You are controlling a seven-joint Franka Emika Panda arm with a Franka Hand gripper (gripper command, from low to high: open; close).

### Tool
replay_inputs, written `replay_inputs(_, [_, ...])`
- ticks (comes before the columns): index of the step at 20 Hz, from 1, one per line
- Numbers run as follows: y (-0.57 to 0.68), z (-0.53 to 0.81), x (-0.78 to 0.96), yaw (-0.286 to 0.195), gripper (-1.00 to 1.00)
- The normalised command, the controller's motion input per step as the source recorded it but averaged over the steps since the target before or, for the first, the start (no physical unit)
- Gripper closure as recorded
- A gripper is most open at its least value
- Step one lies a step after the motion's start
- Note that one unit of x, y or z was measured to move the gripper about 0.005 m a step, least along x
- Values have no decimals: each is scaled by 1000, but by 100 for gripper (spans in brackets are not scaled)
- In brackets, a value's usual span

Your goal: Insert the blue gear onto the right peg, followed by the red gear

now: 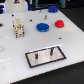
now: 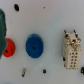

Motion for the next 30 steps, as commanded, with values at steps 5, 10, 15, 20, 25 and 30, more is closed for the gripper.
replay_inputs(5, [392,-210,-606,0,-100])
replay_inputs(10, [379,-252,-612,0,-100])
replay_inputs(15, [334,-380,-589,0,-100])
replay_inputs(20, [267,-514,-452,0,-100])
replay_inputs(25, [118,-643,-393,0,-100])
replay_inputs(30, [-46,-688,-366,0,-100])
